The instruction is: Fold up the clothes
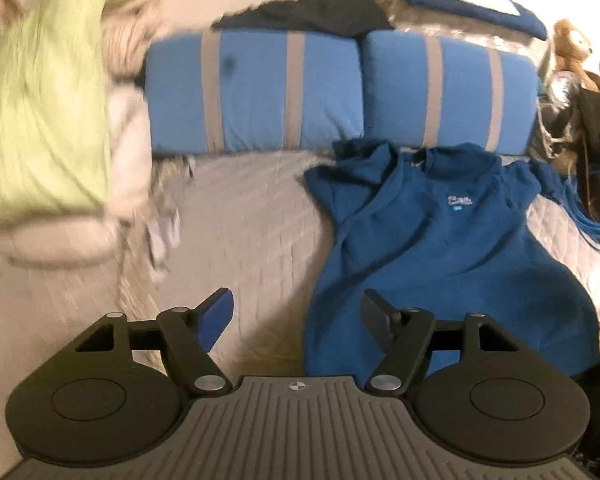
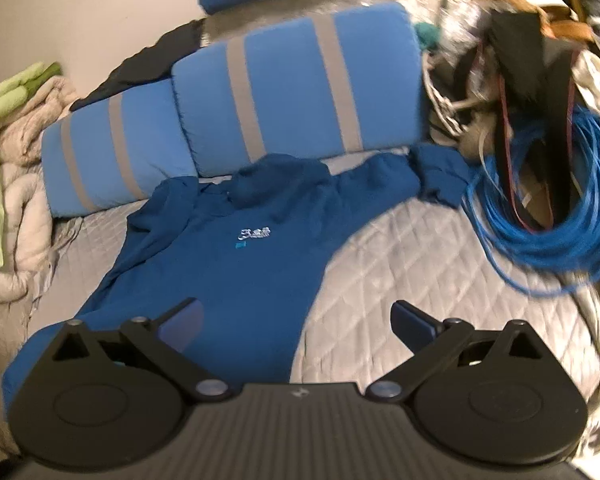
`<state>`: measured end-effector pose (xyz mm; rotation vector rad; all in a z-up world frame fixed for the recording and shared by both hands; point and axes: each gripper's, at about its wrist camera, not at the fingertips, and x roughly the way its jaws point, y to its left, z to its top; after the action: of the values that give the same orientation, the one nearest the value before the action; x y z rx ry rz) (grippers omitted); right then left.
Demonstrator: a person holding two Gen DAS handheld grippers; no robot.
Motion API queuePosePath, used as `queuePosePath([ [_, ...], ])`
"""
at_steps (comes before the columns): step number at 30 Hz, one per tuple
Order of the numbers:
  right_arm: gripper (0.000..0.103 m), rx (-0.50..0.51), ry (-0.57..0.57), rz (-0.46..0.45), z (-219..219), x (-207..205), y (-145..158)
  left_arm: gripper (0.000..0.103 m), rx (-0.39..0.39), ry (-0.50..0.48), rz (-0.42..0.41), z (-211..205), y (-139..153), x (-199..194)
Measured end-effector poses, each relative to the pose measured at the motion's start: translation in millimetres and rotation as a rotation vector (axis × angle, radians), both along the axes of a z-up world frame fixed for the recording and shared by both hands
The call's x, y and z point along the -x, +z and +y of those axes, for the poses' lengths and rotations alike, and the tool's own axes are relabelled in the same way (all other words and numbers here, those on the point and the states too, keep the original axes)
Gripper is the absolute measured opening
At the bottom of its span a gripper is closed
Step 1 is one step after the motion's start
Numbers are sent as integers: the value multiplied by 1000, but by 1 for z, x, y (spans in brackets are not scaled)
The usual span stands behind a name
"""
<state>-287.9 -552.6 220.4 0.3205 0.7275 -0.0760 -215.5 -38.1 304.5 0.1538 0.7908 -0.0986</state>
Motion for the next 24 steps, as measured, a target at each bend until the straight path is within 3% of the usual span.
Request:
queuePosePath([
  [5,103,9,15,-43,-10,-21,22,75,-29,-86,-88,-29,47,12],
  [10,103,19,-4,-117,-27,-26,62,78,27,-223,-190,-51,71,18],
  [17,103,89,-52,-260,-32,-16,111,78,72,-308,-275,-70,78,-27],
  [24,103,132,-125,-347,-47,-25,157,78,176,-294,-346,-69,98,-89],
])
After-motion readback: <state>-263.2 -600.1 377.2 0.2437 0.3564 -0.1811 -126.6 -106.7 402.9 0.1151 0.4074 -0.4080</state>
